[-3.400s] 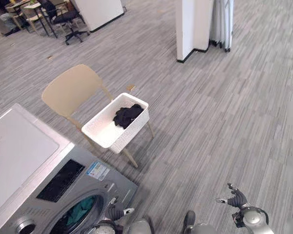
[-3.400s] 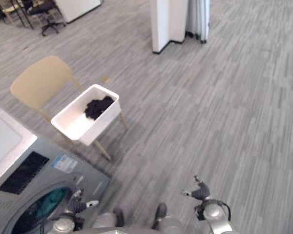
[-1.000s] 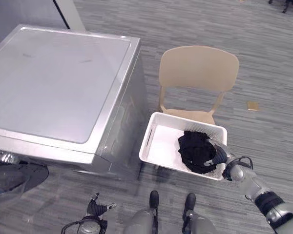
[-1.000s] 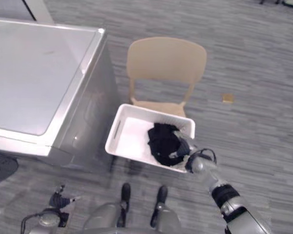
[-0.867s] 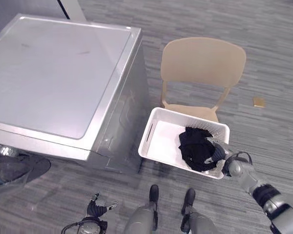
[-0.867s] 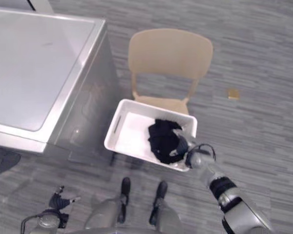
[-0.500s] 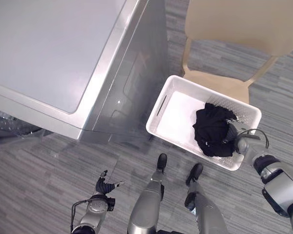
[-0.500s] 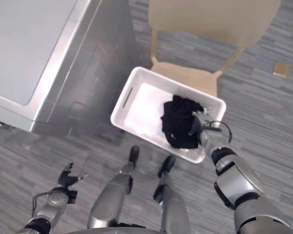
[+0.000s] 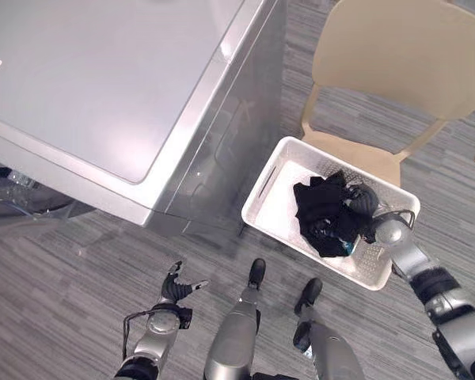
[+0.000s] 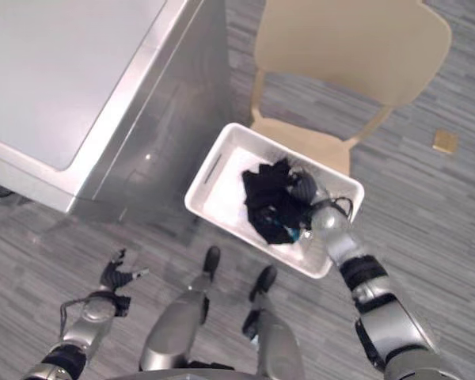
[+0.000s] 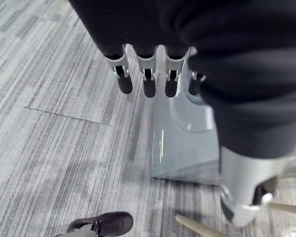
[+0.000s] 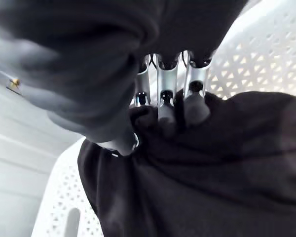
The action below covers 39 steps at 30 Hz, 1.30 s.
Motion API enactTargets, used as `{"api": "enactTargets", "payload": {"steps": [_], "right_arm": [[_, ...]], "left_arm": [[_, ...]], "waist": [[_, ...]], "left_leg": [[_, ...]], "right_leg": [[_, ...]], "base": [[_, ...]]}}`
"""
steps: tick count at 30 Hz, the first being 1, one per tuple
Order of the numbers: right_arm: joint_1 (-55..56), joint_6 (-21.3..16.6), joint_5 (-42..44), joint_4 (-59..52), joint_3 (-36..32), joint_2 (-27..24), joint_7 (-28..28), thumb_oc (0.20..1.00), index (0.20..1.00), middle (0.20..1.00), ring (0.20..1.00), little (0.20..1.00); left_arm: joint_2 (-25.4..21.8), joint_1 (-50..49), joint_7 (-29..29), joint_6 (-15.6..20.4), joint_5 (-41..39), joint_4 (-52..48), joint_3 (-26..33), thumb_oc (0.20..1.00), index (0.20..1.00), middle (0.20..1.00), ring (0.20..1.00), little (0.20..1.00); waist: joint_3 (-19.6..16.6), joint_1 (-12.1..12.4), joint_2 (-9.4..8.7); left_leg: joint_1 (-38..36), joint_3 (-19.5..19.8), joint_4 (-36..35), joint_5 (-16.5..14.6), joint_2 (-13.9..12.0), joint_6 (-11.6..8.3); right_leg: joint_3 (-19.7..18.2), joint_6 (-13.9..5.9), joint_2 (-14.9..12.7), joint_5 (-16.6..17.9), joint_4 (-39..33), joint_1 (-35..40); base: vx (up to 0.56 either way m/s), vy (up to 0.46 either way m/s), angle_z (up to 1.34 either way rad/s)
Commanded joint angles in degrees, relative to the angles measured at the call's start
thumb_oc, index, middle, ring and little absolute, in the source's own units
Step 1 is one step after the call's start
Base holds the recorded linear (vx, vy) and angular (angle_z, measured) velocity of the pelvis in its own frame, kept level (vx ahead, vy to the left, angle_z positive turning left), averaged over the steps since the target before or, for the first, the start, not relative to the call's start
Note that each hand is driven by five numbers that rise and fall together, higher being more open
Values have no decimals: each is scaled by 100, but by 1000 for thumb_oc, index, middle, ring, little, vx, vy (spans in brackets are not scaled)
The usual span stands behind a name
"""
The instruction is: Grab the laundry basket,head to the washer,open it,put in the laundry and shut it.
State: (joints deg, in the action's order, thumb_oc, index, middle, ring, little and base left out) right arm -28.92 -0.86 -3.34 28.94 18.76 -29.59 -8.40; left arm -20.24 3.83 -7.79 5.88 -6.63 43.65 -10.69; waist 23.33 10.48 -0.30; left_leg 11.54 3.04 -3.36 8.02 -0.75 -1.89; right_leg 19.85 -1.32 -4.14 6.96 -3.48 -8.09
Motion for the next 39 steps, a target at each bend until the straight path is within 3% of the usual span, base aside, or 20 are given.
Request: {"api": "enactTargets", "payload": {"steps": [1,5,7,9,11,12,13,14,16,18,21,23,24,25,26,29,30,34,36,39], "right_arm": [[536,-454,747,-683,-161,46,81,200,200,200,200,200],[1249,-608,1375,-1868,-578,354,467,200,200,200,200,200],[1256,-603,1375,-1877,-583,352,468,200,200,200,200,200],[1672,-655,1670,-2400,-745,507,684,200,200,200,200,200],[2000,-736,1730,-2829,-861,654,767,200,200,200,200,200],[2078,-739,1686,-2937,-897,677,782,200,200,200,200,200],[2079,-738,1686,-2938,-898,676,783,200,200,200,200,200],[2104,-800,1582,-2964,-938,707,656,200,200,200,200,200],[2004,-753,1634,-2934,-894,727,614,200,200,200,200,200],[1756,-779,1817,-2810,-828,793,498,200,200,200,200,200],[1620,-796,1876,-2787,-767,726,469,200,200,200,200,200],[1531,-756,1881,-2931,-720,608,520,200,200,200,200,200],[1532,-742,1912,-3008,-691,597,545,200,200,200,200,200],[1546,-740,1943,-3107,-654,600,565,200,200,200,200,200],[1540,-780,2066,-3297,-604,627,637,200,200,200,200,200],[1321,-844,2262,-3434,-449,684,702,200,200,200,200,200],[1264,-840,2344,-3464,-395,714,733,200,200,200,200,200],[1048,-820,2456,-3581,-259,807,767,200,200,200,200,200],[461,-814,2766,-3682,221,1088,862,200,200,200,200,200],[-77,-834,3081,-3668,596,1419,892,200,200,200,200,200]], "left_arm": [[-30,-484,34,-45,-132,133,111,1000,1000,1000,1000,1000],[56,-707,62,-153,-68,80,273,1000,1000,1000,1000,1000],[56,-707,62,-154,-68,79,269,1000,1000,1000,1000,1000],[83,-793,79,-213,5,-1,275,1000,1000,1000,1000,1000],[-27,-684,51,-200,93,-368,142,1000,1000,1000,1000,1000],[-56,-687,49,-193,107,-510,131,1000,1000,1000,1000,1000],[-55,-687,49,-194,107,-512,130,1000,1000,1000,1000,1000],[-101,-714,-4,-149,26,-816,80,1000,1000,1000,1000,1000],[-100,-729,45,-135,-78,-1101,30,1000,1000,1000,1000,1000],[-82,-708,40,-122,-219,-1318,28,1000,1000,1000,1000,1000],[-46,-663,94,-103,-278,-1600,-46,1000,1000,1000,1000,1000],[-21,-525,141,-59,-248,-1988,-150,1000,1000,1000,1000,1000],[-47,-475,166,-41,-212,-2135,-213,1000,1000,1000,1000,1000],[-83,-395,196,-9,-151,-2307,-295,1000,1000,1000,1000,1000],[-148,-247,254,38,53,-2585,-494,1000,1000,1000,1000,1000],[-124,49,289,112,116,-2884,-833,1000,1000,1000,1000,1000],[-129,136,319,121,119,-2961,-936,1000,1000,1000,1000,1000],[-11,394,408,114,177,-3089,-1311,1000,1000,1000,1000,1000],[142,964,387,111,253,-3054,-1773,1000,1000,1000,1000,1000],[269,1537,278,97,308,-2877,-2077,1000,1000,1000,1000,1000]], "waist": [[-760,-101,-203],[-1016,-311,-282],[-1030,-308,-282],[-1116,-410,-246],[-1121,-594,-189],[-1159,-601,-200],[-1175,-599,-191],[-1274,-569,-260],[-1333,-434,-269],[-1273,-308,-210],[-1162,-345,-88],[-1002,-571,-91],[-1018,-642,-113],[-1043,-698,-130],[-1118,-829,-194],[-1243,-987,-275],[-1302,-1042,-263],[-1530,-1226,-157],[-1684,-1276,-148],[-1796,-1286,-168]], "left_leg": [[2,-265,78,-456,-21,-55],[-432,-443,204,-741,10,47],[-413,-443,204,-732,10,50],[-637,-514,247,-798,4,108],[-505,-293,405,-670,-17,144],[-476,-238,409,-634,-1,143],[-457,-236,407,-627,-11,142],[-268,-94,385,-402,5,55],[27,11,321,-117,-59,-140],[373,80,213,229,-180,-382],[575,-46,4,314,-269,-505],[552,-859,235,-44,-445,-332],[474,-1041,406,-115,-516,-288],[401,-1081,659,-166,-551,-269],[251,-1057,1094,-479,-537,-250],[-191,-1043,1488,-1020,-518,-240],[-441,-1094,1396,-1130,-535,-248],[-905,-1368,619,-918,-604,-279],[-1234,-1335,-30,-807,-469,-277],[-1359,-1403,-164,-813,-435,-242]], "right_leg": [[-159,-551,-346,-1180,795,97],[-311,-635,-403,-1205,873,397],[-311,-636,-402,-1189,862,384],[-485,-681,-457,-1295,1260,423],[-1182,-709,-231,-1542,2389,406],[-1339,-699,-172,-1536,2625,455],[-1338,-697,-160,-1518,2610,441],[-1738,-679,82,-1590,2704,683],[-1808,-394,299,-2163,2016,1029],[-1659,-235,480,-2323,1510,1093],[-1565,-177,624,-2239,1118,1090],[-1155,-187,438,-2084,1164,933],[-1012,-189,361,-1992,1128,891],[-908,-185,300,-1895,1068,859],[-720,-169,183,-1797,956,826],[-522,-157,23,-1635,862,778],[-450,-166,2,-1606,858,769],[-246,-242,-4,-1501,762,809],[-235,-355,-74,-1339,725,853],[-275,-434,-113,-1244,665,890]], "base": [[95,89,-18],[75,117,-21],[13,83,-30],[-41,99,-39],[-290,-50,14],[-228,-84,52],[-255,-197,68],[-258,-182,69],[-320,-237,63],[-328,-234,49],[-370,-139,41],[-437,-18,83],[-289,3,138],[-336,7,125],[-291,27,94],[-141,88,83],[-46,142,51],[29,151,52],[12,227,34],[-17,140,14]]}}
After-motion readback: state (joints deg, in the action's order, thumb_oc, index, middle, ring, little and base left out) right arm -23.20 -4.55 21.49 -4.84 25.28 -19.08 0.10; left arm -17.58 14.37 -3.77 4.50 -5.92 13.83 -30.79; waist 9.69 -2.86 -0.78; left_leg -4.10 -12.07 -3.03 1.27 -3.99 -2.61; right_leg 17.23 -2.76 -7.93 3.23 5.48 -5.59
